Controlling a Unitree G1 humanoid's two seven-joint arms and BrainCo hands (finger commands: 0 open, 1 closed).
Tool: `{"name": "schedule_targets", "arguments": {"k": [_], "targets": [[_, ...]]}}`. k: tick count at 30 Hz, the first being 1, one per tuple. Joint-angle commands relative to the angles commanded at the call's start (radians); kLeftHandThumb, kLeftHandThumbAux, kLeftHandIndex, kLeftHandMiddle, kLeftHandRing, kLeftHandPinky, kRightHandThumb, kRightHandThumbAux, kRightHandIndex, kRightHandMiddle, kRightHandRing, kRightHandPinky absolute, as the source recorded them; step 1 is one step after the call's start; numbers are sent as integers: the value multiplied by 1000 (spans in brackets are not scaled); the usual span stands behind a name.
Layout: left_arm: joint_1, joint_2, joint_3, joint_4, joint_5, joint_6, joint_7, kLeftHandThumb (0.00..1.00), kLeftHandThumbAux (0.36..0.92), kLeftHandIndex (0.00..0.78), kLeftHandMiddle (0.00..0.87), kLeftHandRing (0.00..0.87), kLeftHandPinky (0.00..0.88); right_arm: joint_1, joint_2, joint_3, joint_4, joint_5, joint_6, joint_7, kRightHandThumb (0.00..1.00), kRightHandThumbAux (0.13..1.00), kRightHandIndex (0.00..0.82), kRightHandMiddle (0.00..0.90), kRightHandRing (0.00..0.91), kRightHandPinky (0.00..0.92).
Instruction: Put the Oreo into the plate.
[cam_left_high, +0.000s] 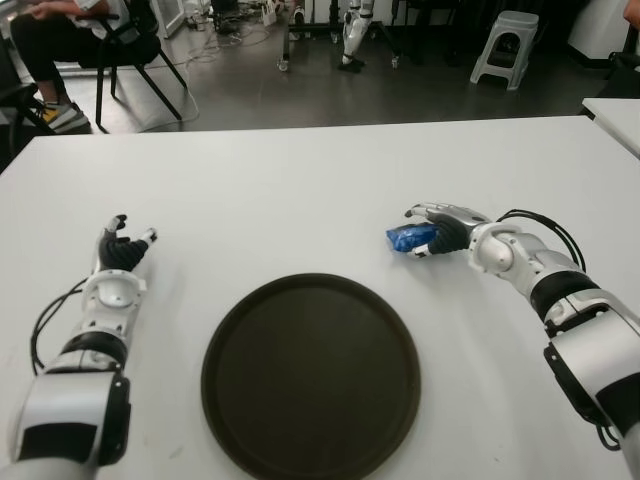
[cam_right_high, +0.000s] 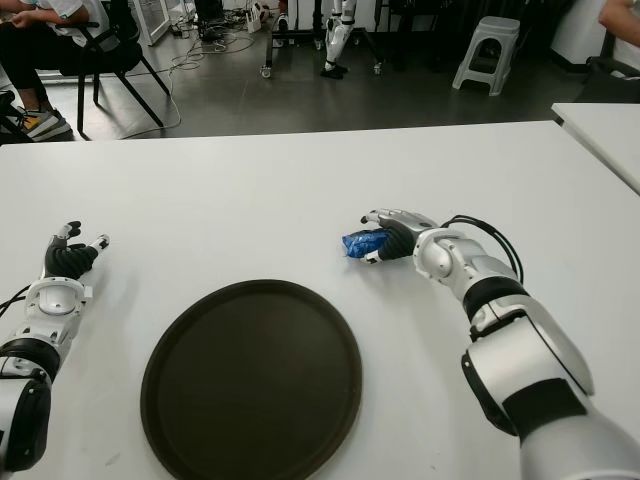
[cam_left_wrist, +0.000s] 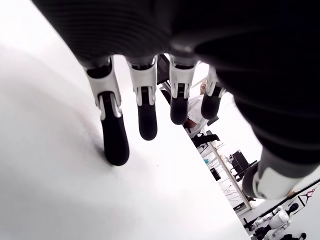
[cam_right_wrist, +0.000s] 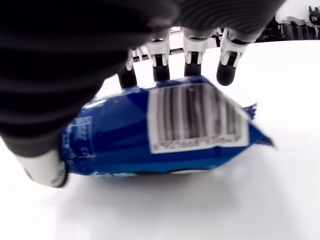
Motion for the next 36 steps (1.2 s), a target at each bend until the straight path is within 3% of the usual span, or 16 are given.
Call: {"name": "schedule_targets", "arguments": {"k": [13,25,36], "targets": [[2,2,-5,-1,4,0,4,356,558,0,121,138,119,0,3,7,0,-6,21,11,304,558,0,0,13,60],[4,3,-12,-1,12,-7,16,361,549,0,129,150,146,3,0,12,-2,-9,16,3,240,555,0,0,5,46],[2,2,-12,-2,10,-8,13,370,535,0,144,167,154,14,4,12,-3,-7,5,4,241,547,0,0,27,76]]}}
